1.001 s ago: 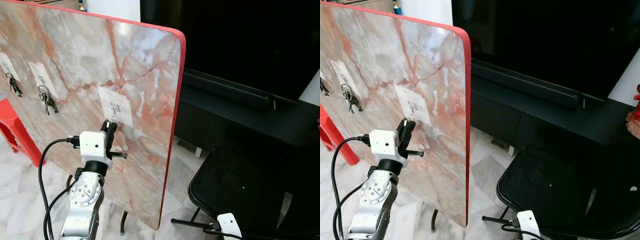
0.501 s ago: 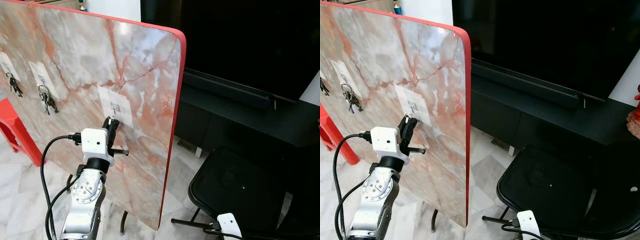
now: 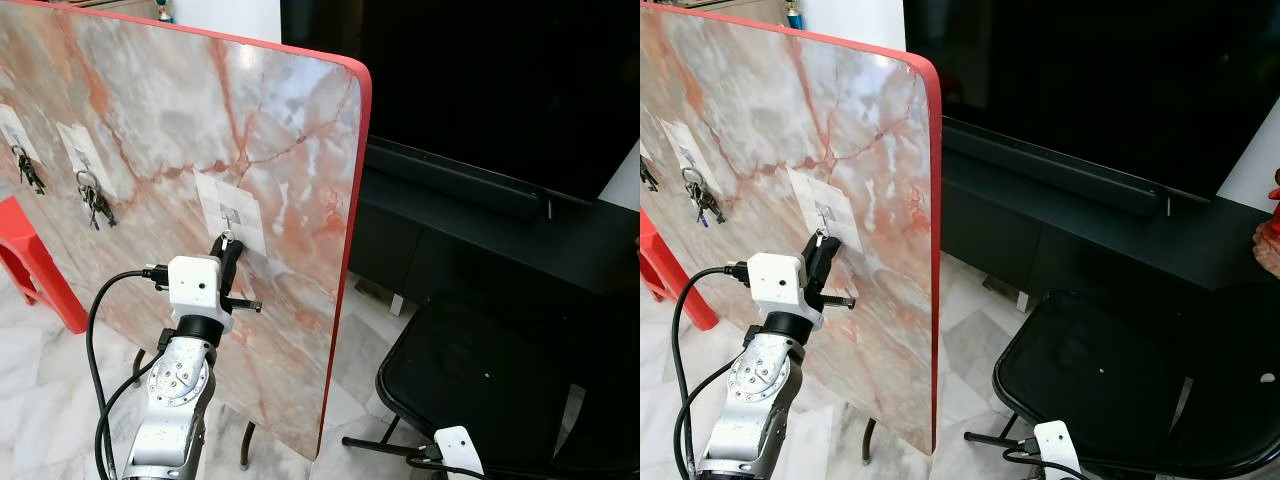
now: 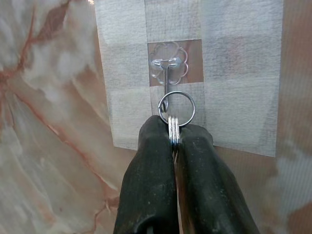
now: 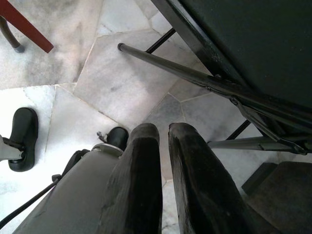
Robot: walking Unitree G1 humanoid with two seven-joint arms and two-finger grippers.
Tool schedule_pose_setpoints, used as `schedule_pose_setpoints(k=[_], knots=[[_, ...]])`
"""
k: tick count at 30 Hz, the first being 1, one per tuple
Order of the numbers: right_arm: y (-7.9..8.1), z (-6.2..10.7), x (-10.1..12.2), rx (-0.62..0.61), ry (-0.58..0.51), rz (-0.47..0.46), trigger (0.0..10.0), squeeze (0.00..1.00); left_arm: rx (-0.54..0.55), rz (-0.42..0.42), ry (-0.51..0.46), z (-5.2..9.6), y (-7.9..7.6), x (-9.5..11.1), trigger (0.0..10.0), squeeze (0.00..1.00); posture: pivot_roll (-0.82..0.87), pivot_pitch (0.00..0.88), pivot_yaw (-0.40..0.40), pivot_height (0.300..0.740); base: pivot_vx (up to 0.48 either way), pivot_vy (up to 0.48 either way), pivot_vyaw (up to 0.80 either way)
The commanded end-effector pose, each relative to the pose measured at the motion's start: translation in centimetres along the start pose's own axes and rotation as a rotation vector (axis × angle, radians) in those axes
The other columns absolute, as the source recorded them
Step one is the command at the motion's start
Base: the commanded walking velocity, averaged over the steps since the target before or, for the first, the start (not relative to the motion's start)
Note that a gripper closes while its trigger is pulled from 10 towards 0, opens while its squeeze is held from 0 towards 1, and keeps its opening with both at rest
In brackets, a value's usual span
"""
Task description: Hang keys on a hook
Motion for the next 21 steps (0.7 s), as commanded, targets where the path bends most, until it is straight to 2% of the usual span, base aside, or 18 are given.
schedule_pose_setpoints(k=[1,12,21], knots=[[-0.08,-0.01,0.22,-0.003,-0.001,-0.004,10.0,0.00,0.007,-0.009,-0.029,-0.29,0.14,0.81,10.0,0.00,0.04,0.000,-0.057,0.740,0.000,0.000,0.00],[-0.11,-0.01,0.23,-0.003,-0.001,-0.003,10.0,0.00,0.031,-0.021,-0.027,-0.12,0.87,0.83,10.0,0.00,0.04,0.000,-0.057,0.740,0.000,0.000,0.00],[-0.15,-0.01,0.25,-0.004,-0.001,-0.005,10.0,0.00,0.031,-0.012,-0.019,-0.30,0.70,0.69,10.0,0.00,0.05,0.000,-0.059,0.740,0.000,0.000,0.00]])
Point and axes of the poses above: a point about 5 cm out from each wrist's last joint towards the gripper, its own z axis pointing back from the gripper into the wrist, its own x axis along the axis of the wrist's last joint, y = z × x, the point moved 2 cm from there along -z, pointing out of the wrist towards the gripper, and after that the axes turned 2 degrees about -z, right-handed, at the moved point
